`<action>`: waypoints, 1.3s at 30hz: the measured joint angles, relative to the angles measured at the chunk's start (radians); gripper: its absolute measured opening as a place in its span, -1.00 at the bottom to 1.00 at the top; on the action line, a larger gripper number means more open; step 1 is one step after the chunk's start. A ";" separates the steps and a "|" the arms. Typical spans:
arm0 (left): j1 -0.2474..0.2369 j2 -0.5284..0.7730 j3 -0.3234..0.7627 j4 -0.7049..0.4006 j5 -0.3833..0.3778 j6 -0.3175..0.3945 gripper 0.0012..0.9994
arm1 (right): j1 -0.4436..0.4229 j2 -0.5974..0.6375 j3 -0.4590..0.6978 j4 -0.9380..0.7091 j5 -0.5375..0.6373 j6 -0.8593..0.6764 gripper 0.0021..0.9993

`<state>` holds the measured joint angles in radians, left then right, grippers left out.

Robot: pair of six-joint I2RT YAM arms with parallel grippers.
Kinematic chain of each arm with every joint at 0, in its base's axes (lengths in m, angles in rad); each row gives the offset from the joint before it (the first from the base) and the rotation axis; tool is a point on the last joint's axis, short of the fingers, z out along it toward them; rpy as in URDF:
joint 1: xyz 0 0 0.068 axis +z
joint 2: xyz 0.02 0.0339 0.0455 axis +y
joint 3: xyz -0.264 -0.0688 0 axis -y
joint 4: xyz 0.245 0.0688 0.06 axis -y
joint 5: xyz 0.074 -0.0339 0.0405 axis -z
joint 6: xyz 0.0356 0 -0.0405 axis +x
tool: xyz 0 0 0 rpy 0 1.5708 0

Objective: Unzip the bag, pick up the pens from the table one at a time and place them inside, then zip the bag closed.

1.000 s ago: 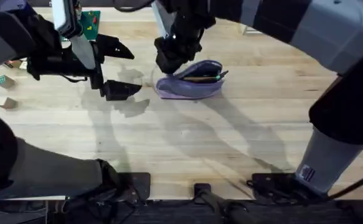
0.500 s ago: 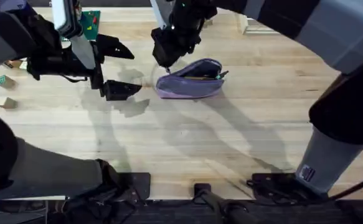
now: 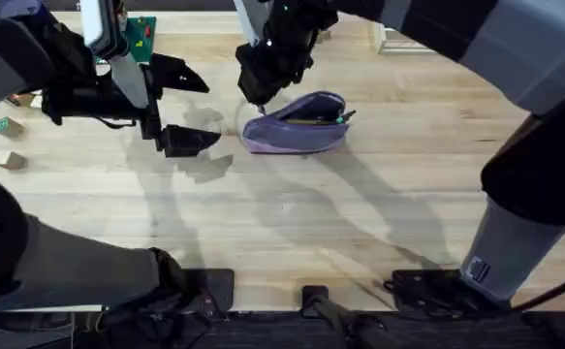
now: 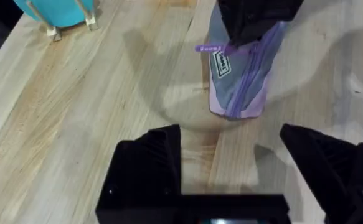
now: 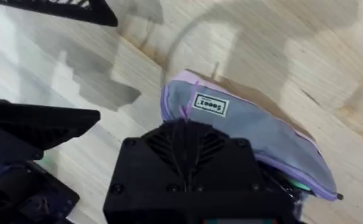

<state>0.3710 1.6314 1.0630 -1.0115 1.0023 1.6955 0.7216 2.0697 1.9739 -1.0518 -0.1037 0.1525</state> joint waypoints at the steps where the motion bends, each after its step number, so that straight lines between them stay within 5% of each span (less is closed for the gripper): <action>1: 0.000 0.000 0.000 -0.003 0.000 0.000 0.99 | 0.000 0.000 0.000 -0.002 0.003 0.000 -0.94; 38: 0.000 0.000 0.000 -0.018 0.000 0.000 0.99 | -0.023 -0.040 0.037 0.002 0.108 -0.026 -0.94; 39: 0.000 0.000 0.000 -0.018 0.000 0.000 0.99 | -0.023 -0.045 0.039 0.003 0.111 -0.024 -0.82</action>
<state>0.3710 1.6314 1.0630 -1.0293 1.0023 1.6955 0.6991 2.0250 2.0132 -1.0490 0.0075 0.1281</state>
